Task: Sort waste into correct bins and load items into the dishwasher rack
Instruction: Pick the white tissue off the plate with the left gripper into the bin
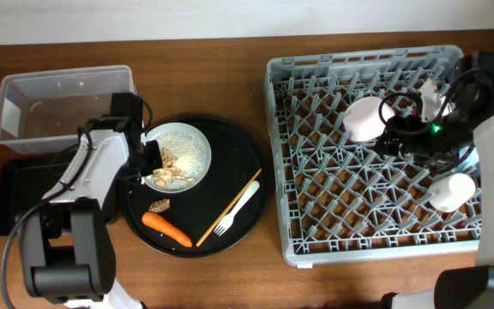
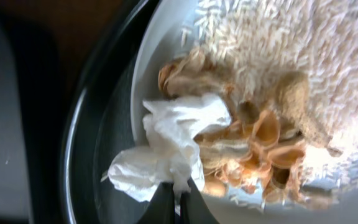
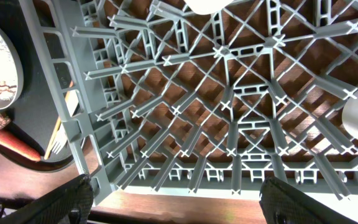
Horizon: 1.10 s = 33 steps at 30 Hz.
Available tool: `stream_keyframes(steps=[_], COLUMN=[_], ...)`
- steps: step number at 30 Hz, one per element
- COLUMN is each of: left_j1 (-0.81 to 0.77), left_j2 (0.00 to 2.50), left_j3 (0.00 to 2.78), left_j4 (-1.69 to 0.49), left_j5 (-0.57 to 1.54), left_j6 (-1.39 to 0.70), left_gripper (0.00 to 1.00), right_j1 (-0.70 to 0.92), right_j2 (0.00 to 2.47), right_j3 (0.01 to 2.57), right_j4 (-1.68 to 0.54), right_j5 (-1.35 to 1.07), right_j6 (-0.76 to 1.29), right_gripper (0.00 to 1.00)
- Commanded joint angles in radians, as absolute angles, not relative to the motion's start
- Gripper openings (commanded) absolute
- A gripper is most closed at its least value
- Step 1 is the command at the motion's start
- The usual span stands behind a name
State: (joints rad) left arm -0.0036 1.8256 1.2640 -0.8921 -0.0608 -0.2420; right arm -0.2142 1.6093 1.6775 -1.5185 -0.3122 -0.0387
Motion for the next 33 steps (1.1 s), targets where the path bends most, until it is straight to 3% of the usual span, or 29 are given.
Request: stream_keyframes(steps=[1, 8, 14, 16, 18, 20, 25, 28, 30, 33], left_j1=[0.006, 0.057, 0.126, 0.140, 0.149, 0.150, 0.149, 0.139, 0.106, 0.015], left_j2=[1.763, 1.691, 1.781, 1.821, 1.850, 1.843, 1.797, 1.784, 1.784, 1.785], left_j3=[1.404, 1.547, 1.546, 1.546, 1.546, 1.556, 1.587, 1.587, 1.587, 1.586], left_j4=[-0.959, -0.840, -0.680, -0.641, -0.605, -0.599, -0.645, -0.727, -0.808, -0.918], left_j5=[-0.069, -0.117, -0.125, -0.125, -0.120, -0.100, -0.068, 0.121, 0.255, 0.248], left_j6=[-0.236, -0.229, -0.229, -0.229, -0.229, -0.229, -0.229, -0.229, -0.230, -0.229], left_gripper=[0.04, 0.05, 0.08, 0.26, 0.56, 0.69, 0.70, 0.61, 0.60, 0.60], right_j1=[-0.208, -0.208, -0.208, -0.208, -0.208, -0.208, -0.208, -0.208, -0.208, -0.208], right_j2=[1.596, 1.596, 1.596, 1.596, 1.596, 1.596, 1.596, 1.596, 1.596, 1.596], right_j3=[1.687, 1.687, 1.687, 1.687, 1.687, 1.687, 1.687, 1.687, 1.687, 1.687], right_j4=[-1.522, -1.522, -1.518, -1.518, -1.518, -1.518, -1.519, -1.518, -1.518, -1.518], right_j5=[-0.306, -0.306, -0.306, -0.306, -0.306, -0.306, -0.306, -0.306, -0.306, -0.306], right_j6=[-0.049, -0.049, -0.049, -0.049, -0.049, -0.049, -0.049, -0.049, -0.049, -0.049], right_gripper=[0.89, 0.89, 0.89, 0.89, 0.89, 0.89, 0.89, 0.89, 0.89, 0.89])
